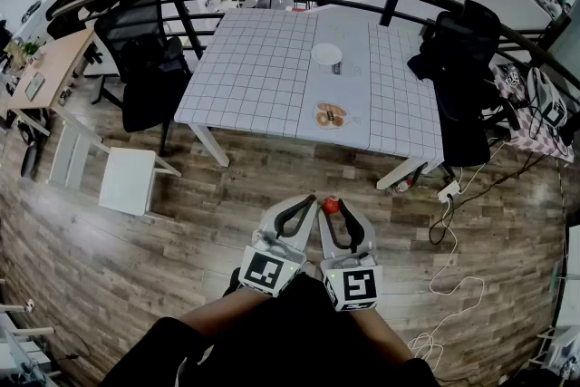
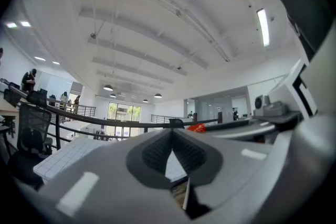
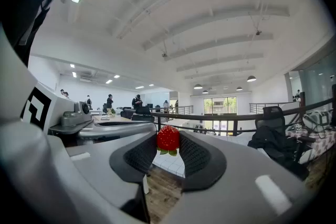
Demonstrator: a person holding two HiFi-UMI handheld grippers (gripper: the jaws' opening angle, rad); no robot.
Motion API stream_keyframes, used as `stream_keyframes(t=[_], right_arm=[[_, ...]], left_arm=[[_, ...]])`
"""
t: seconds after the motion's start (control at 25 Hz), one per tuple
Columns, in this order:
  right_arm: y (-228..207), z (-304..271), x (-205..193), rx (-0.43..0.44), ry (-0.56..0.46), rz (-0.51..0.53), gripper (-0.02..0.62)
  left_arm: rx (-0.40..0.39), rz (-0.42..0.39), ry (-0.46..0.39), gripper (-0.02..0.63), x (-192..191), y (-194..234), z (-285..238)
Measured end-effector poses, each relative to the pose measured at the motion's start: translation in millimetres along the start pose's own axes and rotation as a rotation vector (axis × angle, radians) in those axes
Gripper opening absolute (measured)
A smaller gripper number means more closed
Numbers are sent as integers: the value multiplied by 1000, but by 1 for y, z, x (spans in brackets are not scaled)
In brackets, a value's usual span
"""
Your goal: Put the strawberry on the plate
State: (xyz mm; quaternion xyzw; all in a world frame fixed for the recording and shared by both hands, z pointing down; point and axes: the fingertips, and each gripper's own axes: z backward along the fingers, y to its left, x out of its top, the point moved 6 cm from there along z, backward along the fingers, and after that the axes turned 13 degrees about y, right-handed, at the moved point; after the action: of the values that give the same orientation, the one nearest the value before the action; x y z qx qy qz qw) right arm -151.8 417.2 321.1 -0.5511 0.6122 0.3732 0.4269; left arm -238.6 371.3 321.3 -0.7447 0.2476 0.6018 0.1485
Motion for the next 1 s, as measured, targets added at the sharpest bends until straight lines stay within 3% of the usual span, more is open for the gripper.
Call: stream_keyframes(t=[0.2,0.36,0.6,0.8,1.0], right_arm=[[-10,22,10,-23,-21,14,130],[-11,41,19,-29,-23,-34,132],[-47,8,-13,-41,-38,-28,132],[-56,34,-5,-50,-30,-47,132],[-73,32,-20,-96,-47,-42,132]], left_arm=[[8,-48,-25,6,22,-21,3],[19,-41,-11,6,32,-32,16],[27,-45,-33,6,-4,-22,-30],[80,-36,8,7,9,-30,-17],[127,-59,10,6,-7,-2,-27]])
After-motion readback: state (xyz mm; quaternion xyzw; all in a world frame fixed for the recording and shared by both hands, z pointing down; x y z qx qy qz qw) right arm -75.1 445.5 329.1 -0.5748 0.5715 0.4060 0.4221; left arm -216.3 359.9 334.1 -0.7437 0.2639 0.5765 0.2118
